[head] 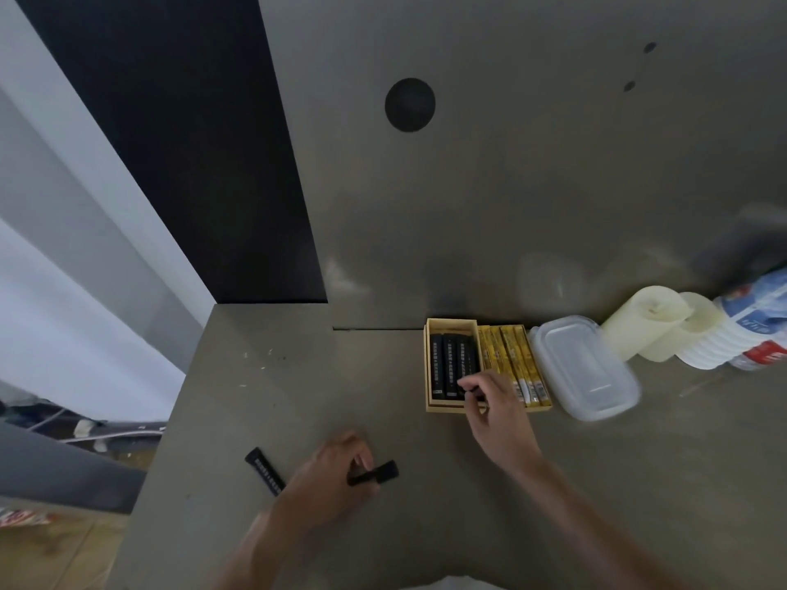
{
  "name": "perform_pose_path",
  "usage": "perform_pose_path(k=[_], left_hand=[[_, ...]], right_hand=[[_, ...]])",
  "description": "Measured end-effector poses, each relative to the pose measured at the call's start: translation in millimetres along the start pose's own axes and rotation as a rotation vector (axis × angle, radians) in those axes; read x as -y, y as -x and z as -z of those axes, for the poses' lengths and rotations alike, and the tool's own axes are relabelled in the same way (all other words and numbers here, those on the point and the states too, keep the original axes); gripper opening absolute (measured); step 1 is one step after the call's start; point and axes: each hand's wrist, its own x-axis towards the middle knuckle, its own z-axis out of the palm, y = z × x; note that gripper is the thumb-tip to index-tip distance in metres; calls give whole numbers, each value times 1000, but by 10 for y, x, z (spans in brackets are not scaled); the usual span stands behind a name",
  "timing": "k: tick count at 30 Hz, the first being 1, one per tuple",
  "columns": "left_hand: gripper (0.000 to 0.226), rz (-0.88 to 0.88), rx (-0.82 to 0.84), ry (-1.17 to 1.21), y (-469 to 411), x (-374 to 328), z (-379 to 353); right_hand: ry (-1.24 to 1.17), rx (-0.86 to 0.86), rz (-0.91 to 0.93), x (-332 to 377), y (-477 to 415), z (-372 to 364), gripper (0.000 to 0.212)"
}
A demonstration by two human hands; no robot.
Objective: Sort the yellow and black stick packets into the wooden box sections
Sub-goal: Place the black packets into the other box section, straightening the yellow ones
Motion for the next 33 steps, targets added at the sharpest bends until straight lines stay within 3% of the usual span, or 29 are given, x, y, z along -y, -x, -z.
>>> perform_pose_path(k=[6, 11, 15, 19, 22, 27, 30, 33], left_hand=[[17, 94, -135, 66, -107, -170, 100], [11, 137, -478, 257, -202, -432, 244], [17, -163, -674, 325, -230, -714, 397], [23, -435, -701, 274, -215, -849, 421], [21, -506, -675, 260, -203, -895, 389], [33, -326, -702, 385, -178, -934, 366], [22, -128, -664, 487, -159, -908, 360], [15, -44, -527, 678, -136, -928, 351]], right_hand=[[-26, -11, -4, 45, 37, -18, 20], [-29, -44, 28, 159, 66, -38, 15], [-169, -3, -30, 322, 91, -33, 14], [-741, 222, -326, 691, 15, 82, 44], [-948, 277, -451, 796, -74, 153, 34], [-1020, 211, -573, 778, -162, 157, 14], [-1007, 171, -608, 754, -173, 151, 15], [-988, 139, -597, 746, -165, 140, 16]])
